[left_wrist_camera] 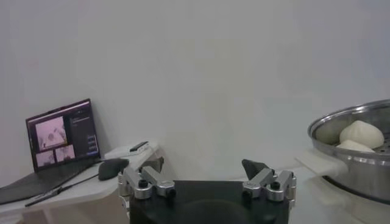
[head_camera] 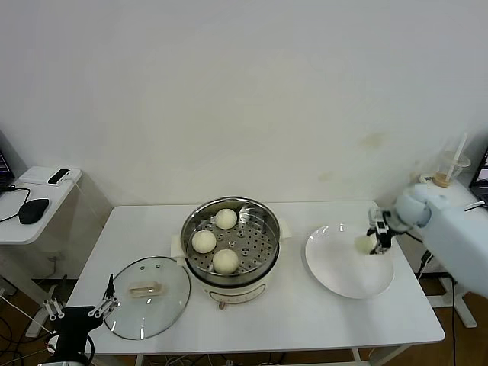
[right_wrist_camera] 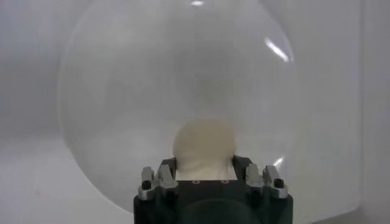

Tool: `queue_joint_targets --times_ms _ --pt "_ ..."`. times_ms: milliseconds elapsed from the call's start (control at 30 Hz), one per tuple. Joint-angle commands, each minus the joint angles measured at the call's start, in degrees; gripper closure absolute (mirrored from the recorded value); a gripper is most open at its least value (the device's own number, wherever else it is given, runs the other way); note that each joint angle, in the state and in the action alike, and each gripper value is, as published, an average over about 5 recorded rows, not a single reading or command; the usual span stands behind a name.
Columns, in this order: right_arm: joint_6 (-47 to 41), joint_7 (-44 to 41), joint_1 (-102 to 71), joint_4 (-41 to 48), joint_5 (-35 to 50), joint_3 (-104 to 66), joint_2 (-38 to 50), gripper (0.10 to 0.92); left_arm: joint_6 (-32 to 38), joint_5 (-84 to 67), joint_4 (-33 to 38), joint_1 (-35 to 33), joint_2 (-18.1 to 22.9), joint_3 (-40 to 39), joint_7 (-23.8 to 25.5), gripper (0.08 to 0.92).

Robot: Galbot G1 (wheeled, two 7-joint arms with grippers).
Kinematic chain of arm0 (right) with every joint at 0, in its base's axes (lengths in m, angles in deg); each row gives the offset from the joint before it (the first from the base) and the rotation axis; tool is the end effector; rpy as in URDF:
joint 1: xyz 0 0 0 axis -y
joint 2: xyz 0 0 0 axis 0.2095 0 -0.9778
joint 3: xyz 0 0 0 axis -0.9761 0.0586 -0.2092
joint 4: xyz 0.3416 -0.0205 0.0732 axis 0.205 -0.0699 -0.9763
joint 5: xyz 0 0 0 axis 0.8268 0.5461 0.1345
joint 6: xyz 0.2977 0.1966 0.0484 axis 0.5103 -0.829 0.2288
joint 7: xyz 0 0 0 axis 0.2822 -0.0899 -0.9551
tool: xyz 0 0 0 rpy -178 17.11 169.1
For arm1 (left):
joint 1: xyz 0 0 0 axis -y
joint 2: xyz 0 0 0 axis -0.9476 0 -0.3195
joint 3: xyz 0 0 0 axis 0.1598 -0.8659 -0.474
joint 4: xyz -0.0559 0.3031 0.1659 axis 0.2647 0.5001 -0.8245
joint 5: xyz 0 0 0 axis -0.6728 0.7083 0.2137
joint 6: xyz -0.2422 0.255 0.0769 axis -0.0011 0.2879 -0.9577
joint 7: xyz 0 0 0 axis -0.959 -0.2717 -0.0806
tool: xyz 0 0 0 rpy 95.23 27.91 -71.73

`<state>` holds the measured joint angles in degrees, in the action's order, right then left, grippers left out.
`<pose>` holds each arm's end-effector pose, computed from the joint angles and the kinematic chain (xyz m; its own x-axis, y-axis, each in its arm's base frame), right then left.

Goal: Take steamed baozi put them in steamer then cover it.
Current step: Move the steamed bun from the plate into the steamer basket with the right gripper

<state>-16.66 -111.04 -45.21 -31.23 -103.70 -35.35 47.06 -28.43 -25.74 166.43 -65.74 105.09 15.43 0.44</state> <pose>0.5379 -0.1932 -0.1439 -0.3241 -0.0332 0.9454 -0.9457 0.0365 -0.3229 0.1116 0.0943 -0.2511 -0.9756 -0.2149 0.0441 -0.1931 0.9365 0.2926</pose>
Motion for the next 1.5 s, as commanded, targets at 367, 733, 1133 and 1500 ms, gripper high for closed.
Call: queue_joint_targets --times_ms 367,733,1133,1500 --pt "-11.88 3.78 33.58 -17.85 23.31 25.30 -5.90 0.431 -0.13 0.06 -0.69 0.96 -0.31 -0.52 -0.01 0.177" --pt "-19.01 9.11 35.17 -18.44 34.88 31.41 -16.46 0.428 -0.24 0.25 -1.50 2.12 -0.17 -0.90 0.02 0.177" --pt "-24.48 14.75 27.47 -14.63 40.34 34.13 -22.16 0.423 -0.12 0.17 -1.43 2.24 0.46 -0.38 0.04 0.177" --pt "-26.24 16.56 22.99 -10.39 36.36 34.26 -24.89 0.423 -0.03 -0.13 -1.75 2.55 0.23 -0.04 0.09 0.177"
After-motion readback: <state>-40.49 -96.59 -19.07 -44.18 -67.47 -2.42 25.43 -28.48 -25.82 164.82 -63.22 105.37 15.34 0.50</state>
